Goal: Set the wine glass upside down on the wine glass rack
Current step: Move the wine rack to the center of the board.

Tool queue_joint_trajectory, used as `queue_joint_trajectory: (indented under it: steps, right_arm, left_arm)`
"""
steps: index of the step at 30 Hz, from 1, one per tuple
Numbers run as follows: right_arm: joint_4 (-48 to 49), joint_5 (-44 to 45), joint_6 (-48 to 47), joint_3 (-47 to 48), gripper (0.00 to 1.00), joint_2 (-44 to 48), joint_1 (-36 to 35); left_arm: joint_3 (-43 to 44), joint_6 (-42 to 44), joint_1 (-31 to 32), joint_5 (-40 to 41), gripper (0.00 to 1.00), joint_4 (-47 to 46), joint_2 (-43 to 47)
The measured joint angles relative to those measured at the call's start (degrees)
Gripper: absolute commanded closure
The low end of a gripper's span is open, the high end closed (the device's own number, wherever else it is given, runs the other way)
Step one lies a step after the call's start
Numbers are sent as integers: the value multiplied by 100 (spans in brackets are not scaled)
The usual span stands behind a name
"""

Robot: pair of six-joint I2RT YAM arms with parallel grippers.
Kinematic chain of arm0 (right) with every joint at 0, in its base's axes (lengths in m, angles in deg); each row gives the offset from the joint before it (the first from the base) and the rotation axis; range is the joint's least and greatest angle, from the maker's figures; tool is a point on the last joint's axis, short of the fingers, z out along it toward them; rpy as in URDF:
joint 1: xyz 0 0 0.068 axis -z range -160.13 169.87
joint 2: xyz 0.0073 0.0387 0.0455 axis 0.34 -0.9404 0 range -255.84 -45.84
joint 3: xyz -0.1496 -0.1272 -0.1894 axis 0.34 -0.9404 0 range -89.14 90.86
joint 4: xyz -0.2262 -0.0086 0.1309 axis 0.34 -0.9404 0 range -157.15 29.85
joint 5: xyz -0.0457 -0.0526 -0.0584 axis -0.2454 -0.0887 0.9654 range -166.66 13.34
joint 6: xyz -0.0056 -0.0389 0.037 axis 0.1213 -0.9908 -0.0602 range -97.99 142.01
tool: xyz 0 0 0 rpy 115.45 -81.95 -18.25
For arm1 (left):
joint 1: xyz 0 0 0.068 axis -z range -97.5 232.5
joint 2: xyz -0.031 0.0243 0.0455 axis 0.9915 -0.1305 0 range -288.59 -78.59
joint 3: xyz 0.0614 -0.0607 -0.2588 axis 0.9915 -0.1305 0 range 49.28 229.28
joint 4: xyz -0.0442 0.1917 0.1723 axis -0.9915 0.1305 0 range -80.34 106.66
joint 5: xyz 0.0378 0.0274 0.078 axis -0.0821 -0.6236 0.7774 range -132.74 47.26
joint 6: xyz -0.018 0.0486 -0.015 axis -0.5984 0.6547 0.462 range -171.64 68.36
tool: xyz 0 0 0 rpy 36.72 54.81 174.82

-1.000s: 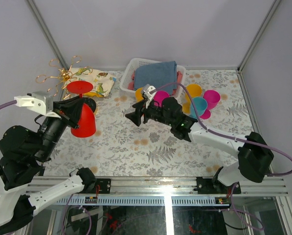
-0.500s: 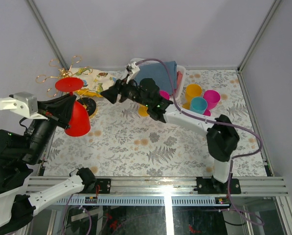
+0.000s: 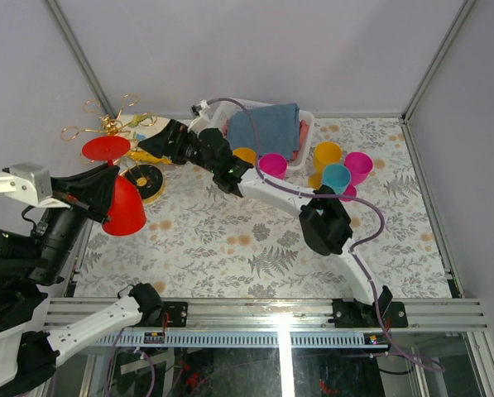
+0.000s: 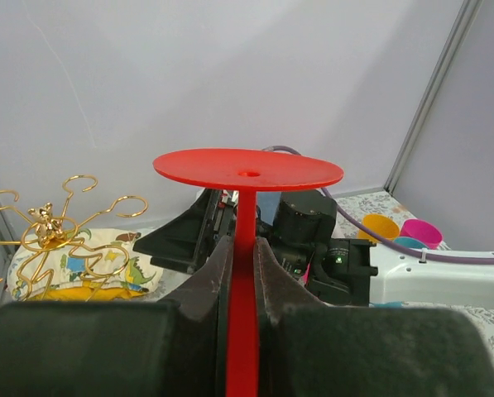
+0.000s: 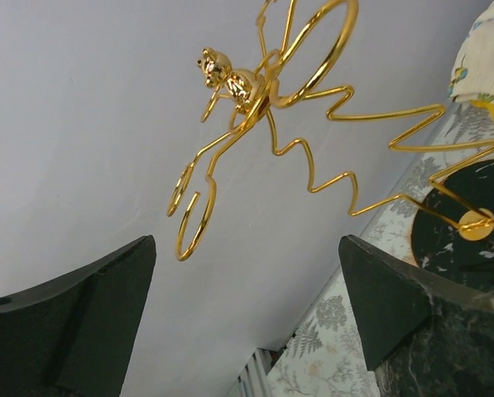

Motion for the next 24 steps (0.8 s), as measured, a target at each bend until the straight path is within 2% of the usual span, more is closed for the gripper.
queue_joint_trajectory:
  steps: [4, 9, 16, 19, 24]
  right_arm:
    - [-70, 125, 286, 55, 1, -61, -122]
    - [494, 2, 481, -391, 1, 11, -94]
    - [1237, -758, 966, -271, 1, -142, 568]
    - [785, -870, 702, -83, 1, -125, 872]
    - [-1187, -516, -693, 514, 1, 63, 1069]
  left_arm:
    - [2, -22, 0, 37, 100, 70, 13]
    - [2, -37, 0, 55, 100, 127, 50]
    - [4, -37, 0, 55, 100, 129, 66]
    - [13, -37, 0, 55, 100, 129, 66]
    - [13, -37, 0, 55, 100, 129, 66]
